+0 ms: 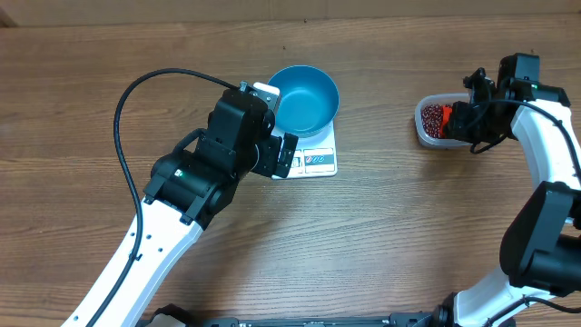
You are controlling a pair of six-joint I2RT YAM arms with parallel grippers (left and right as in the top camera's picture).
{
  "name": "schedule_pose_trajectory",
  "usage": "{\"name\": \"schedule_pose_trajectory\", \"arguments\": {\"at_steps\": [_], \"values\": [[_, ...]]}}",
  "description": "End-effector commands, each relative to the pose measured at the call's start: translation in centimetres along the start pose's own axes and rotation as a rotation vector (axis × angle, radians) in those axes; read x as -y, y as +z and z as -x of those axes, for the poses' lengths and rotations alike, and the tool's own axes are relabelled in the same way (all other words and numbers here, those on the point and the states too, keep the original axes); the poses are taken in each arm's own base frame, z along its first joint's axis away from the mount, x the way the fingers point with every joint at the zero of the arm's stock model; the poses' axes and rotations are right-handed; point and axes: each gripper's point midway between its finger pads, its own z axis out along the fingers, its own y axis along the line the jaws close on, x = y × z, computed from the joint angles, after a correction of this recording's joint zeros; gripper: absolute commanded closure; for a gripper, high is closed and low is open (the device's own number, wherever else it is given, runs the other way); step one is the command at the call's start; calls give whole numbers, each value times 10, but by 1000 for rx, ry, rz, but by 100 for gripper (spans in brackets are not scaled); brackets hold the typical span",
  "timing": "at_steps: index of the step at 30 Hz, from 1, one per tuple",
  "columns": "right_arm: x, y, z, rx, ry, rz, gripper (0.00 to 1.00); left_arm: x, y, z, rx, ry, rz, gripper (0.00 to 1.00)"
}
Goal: Scoop item into bowl and weigh 150g on scale
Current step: 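Drag the scoop through the beans and tilt it upright to fill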
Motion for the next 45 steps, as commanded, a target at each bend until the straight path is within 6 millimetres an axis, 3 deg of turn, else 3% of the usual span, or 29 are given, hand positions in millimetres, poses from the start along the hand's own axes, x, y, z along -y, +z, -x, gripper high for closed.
{"name": "schedule_pose_trajectory", "arguments": {"at_steps": [1,16,28,45], "values": [[-2,6,-2,-8,20,65,96,1,-10,10,34,13,-12,0],[5,-6,-2,16,74,187,96,1,-10,10,34,13,-12,0],[6,16,-11,-49,107,230,96,1,-10,10,34,13,-12,0],[3,15,-10,-42,102,248,96,1,-10,10,34,13,-12,1]]}}
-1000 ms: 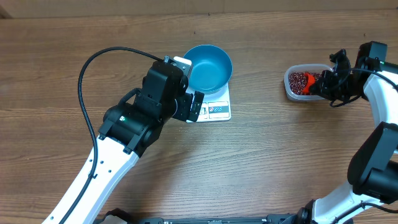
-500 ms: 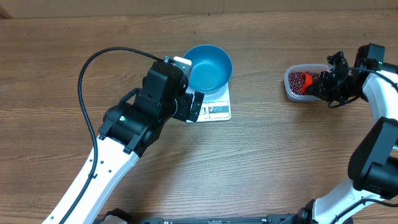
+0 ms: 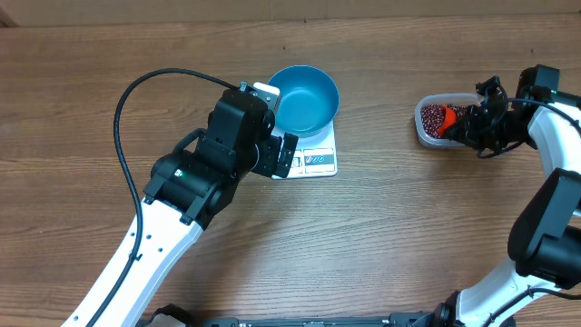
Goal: Scoop item into bowl and weigh 150g on scale
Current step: 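Drag the scoop through the beans and tilt it upright to fill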
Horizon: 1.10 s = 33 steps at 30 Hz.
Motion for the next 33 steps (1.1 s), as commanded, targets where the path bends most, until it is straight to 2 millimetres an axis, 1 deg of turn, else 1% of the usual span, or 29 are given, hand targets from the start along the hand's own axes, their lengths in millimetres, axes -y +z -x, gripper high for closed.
{"name": "schedule_pose_trajectory", "arguments": {"at_steps": [1,12,15,19,23,26,33], "values": [[0,10,-3,-19,3,32,96,1,-10,10,34,13,-12,0],[-2,8,-1,-6,1,53,96,1,-10,10,34,14,-12,0],[-7,5,1,8,-9,109,96,1,-10,9,34,13,-12,0],[-1,-1,2,22,17,126,96,1,-10,10,34,13,-12,0],[-1,-7,2,34,19,170,96,1,-10,10,34,13,-12,0],[2,-9,1,35,33,172,96,1,-10,10,34,13,-12,0],[-2,-14,2,50,25,223,96,1,-10,10,34,13,-12,1]]}}
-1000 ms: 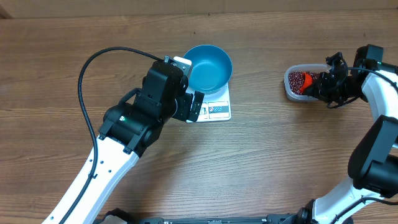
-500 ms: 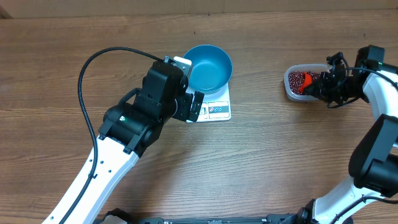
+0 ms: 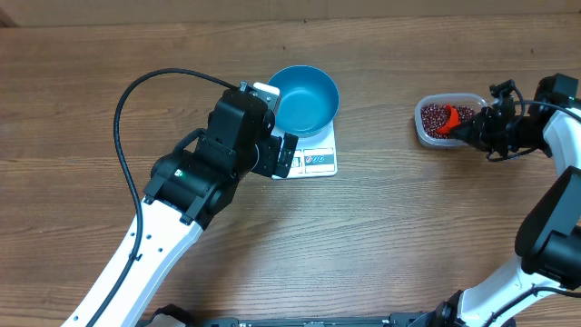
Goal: Scoop item into bowl and weigh 150g on scale
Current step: 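Drag the scoop through the beans and tilt it upright to fill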
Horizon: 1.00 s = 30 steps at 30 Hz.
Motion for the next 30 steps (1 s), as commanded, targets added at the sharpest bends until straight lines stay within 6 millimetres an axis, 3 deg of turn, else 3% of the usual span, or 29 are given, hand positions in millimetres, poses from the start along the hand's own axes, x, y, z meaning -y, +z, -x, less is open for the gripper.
{"name": "schedule_pose_trajectory", "arguments": {"at_steps": [1,16,30], "values": [[-8,0,-1,7,-15,76,96,1,-10,10,34,13,-12,0],[-7,-17,1,51,-4,169,96,1,-10,10,34,13,-12,0],[-6,-21,0,57,-8,181,96,1,-10,10,34,13,-12,0]]}}
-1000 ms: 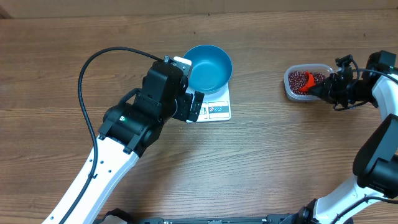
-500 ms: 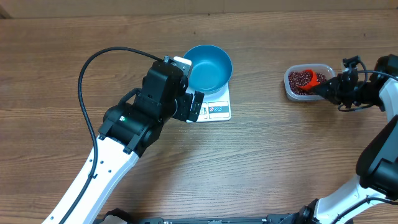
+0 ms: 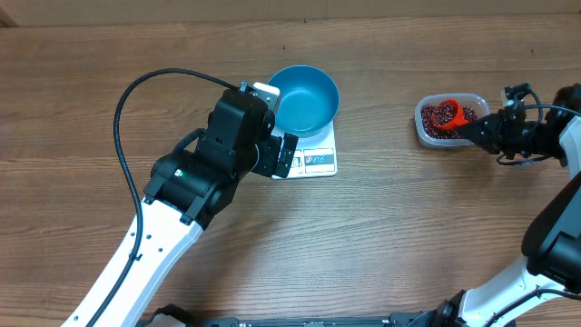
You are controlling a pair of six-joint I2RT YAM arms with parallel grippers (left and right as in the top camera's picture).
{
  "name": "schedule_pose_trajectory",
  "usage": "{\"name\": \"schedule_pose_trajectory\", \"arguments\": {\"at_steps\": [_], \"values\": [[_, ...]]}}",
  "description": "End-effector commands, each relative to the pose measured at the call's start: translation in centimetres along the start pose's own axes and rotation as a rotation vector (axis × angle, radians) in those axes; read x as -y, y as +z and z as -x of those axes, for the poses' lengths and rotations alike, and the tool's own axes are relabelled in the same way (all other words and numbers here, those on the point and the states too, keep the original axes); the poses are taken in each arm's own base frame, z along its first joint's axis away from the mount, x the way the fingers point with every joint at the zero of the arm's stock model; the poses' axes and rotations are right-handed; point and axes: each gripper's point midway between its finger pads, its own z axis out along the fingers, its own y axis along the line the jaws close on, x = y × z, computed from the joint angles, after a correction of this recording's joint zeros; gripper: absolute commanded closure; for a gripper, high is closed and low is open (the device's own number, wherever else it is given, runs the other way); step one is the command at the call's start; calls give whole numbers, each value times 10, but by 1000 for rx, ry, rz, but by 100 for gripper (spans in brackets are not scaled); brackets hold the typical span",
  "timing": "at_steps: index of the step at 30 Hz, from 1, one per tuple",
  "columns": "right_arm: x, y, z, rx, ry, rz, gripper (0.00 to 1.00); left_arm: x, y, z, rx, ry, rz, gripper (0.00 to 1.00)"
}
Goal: Scoop item into bowl and weigh 150g on scale
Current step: 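Drag the scoop through the beans and tilt it upright to fill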
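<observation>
A blue bowl (image 3: 309,98) stands on the white scale (image 3: 318,161) at the table's middle back. My left gripper (image 3: 270,98) sits at the bowl's left rim and looks shut on it, though the wrist hides most of the fingers. At the right, a clear container of red beans (image 3: 434,120) holds the round head of an orange scoop (image 3: 448,113), which lies among the beans. My right gripper (image 3: 478,129) is shut on the scoop's handle, just right of the container.
The scale's display and buttons (image 3: 318,160) face the front, partly covered by the left wrist. A black cable (image 3: 136,100) loops over the table left of the left arm. The right arm reaches in from the table's right edge.
My right gripper has shifted further right and the scoop's head has turned up, now showing round and open among the beans. The left arm, bowl and scale are unchanged.
My right gripper first stood over the container's right side with the scoop pointing down into the beans. At each later moment it was further right and lower, the scoop tilting flatter. Now the scoop's head lies open in the beans. The left arm stayed at the bowl throughout.
</observation>
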Motion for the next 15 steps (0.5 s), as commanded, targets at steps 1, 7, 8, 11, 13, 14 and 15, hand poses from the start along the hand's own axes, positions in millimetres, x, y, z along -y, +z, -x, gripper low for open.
{"name": "schedule_pose_trajectory", "arguments": {"at_steps": [1,7,8,11,13,14,15], "values": [[0,-1,0,11,-6,30,96,1,-10,10,34,13,-12,1],[2,-10,4,44,13,62,96,1,-10,10,34,13,-12,0],[2,-12,5,49,17,65,96,1,-10,10,34,13,-12,0],[1,-14,4,54,5,83,96,1,-10,9,34,13,-12,1],[-1,-15,4,55,10,93,96,1,-10,9,34,13,-12,1],[-1,-15,4,56,9,96,96,1,-10,10,34,13,-12,0],[-1,-15,4,56,9,96,96,1,-10,10,34,13,-12,0]]}}
